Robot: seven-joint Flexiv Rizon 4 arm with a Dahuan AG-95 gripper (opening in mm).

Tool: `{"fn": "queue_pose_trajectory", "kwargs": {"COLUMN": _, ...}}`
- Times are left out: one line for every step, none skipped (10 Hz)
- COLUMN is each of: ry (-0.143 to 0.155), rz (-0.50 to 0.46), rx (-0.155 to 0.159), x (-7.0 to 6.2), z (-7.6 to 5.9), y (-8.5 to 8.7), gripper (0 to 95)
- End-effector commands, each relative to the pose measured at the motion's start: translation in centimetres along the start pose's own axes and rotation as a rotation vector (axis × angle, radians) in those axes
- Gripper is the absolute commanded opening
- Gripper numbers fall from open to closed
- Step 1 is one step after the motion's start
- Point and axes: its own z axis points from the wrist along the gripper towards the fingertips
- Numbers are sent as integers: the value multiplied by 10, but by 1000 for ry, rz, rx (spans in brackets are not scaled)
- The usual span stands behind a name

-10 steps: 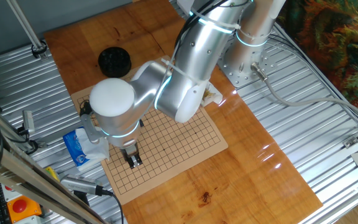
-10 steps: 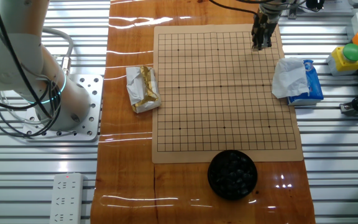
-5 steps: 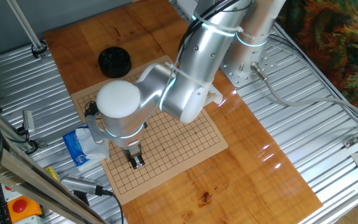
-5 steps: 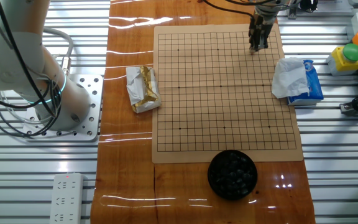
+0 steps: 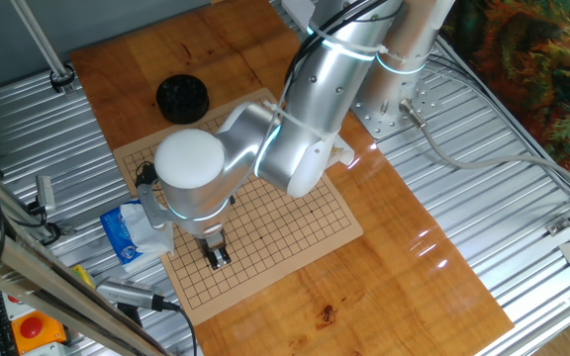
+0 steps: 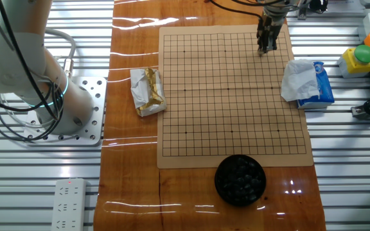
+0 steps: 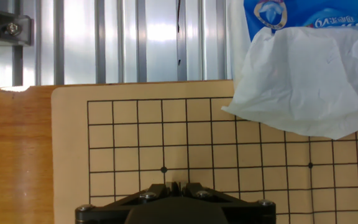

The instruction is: Play the first move as black on the 3-4 point in the upper right corner of the Go board

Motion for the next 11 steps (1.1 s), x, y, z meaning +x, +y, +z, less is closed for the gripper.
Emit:
{"fn": "queue_pose_trajectory", "kwargs": {"ry": -4, "rz": -1, "rx": 1, "x": 0, "z": 0, "y": 0, "gripper": 0}}
{"fn": "queue_pose_trajectory", "kwargs": {"ry": -5, "rz": 0, "rx": 1, "x": 1, "z": 1, "y": 0, "gripper": 0}}
{"fn": "queue_pose_trajectory", "kwargs": {"ry": -7, "rz": 0, "rx": 1, "x": 1, "z": 1, "y": 0, "gripper": 0}}
{"fn": "queue_pose_trajectory", "kwargs": {"ry": -9, "rz": -3, "rx": 1, "x": 1, "z": 2, "y": 0, "gripper": 0}}
{"fn": "queue_pose_trajectory", "kwargs": {"ry": -13, "rz": -4, "rx": 0, "x": 1, "z": 2, "y": 0, "gripper": 0}}
{"fn": "queue_pose_trajectory", "kwargs": {"ry": -14, "rz": -5, "rx": -1, "x": 1, "z": 2, "y": 0, "gripper": 0}}
{"fn": "queue_pose_trajectory", "kwargs": {"ry": -16, "rz": -6, "rx": 0, "x": 1, "z": 2, "y": 0, "gripper": 0}}
{"fn": "queue_pose_trajectory", "kwargs": {"ry": -17, "rz": -6, "rx": 0, "x": 1, "z": 2, "y": 0, "gripper": 0}}
{"fn": "queue_pose_trajectory", "kwargs": {"ry": -18, "rz": -5, "rx": 0, "x": 1, "z": 2, "y": 0, "gripper": 0}}
{"fn": "queue_pose_trajectory", "kwargs": {"ry": -19, "rz": -5, "rx": 0, "x": 1, "z": 2, "y": 0, "gripper": 0}}
{"fn": "queue_pose_trajectory", "kwargs": {"ry": -19, "rz": -5, "rx": 1, "x": 1, "z": 2, "y": 0, "gripper": 0}}
